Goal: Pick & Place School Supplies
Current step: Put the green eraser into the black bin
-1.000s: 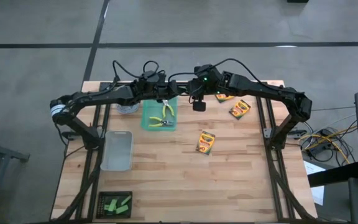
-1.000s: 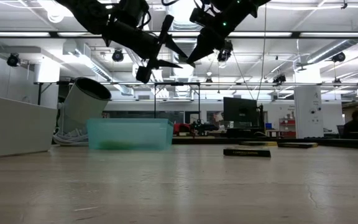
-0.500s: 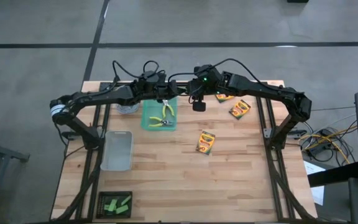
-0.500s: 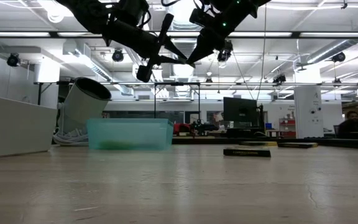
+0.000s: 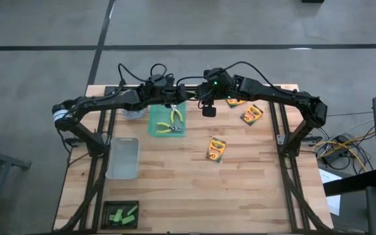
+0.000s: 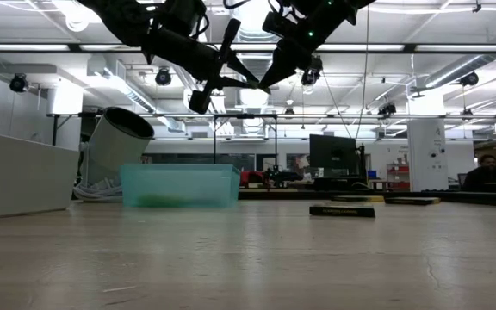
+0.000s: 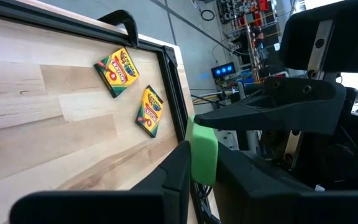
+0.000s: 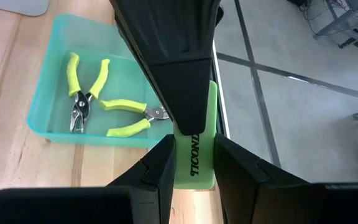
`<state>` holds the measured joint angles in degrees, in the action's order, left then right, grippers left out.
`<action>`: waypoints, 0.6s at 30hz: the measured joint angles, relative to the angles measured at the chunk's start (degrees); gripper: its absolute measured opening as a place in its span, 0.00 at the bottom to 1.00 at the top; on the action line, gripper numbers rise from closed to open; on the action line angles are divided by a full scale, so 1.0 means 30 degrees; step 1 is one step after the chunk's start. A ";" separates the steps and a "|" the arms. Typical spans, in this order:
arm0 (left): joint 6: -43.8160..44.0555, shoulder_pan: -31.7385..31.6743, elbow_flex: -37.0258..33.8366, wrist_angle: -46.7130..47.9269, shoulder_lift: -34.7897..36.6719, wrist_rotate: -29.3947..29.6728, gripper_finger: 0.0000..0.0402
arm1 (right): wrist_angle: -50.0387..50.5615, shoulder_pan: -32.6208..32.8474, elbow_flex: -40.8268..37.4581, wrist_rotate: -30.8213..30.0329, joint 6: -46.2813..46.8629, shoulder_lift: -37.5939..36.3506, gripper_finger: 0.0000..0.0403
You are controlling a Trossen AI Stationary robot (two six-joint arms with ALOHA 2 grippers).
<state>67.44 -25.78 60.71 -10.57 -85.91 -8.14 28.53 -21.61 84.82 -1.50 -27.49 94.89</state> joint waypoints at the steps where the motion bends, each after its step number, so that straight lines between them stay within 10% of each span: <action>1: 0.0000 0.0000 0.0000 0.0007 0.0000 0.0000 0.13 | 0.0000 0.0000 0.0000 0.0000 0.0009 -0.0003 0.24; 18: -0.0011 0.0004 -0.0015 0.0018 0.0000 0.0007 0.13 | 0.0191 0.0000 0.0007 0.0025 -0.1048 0.0000 0.24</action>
<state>67.41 -25.77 60.66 -10.51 -85.91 -8.12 29.11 -21.61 84.84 -1.42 -30.63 94.89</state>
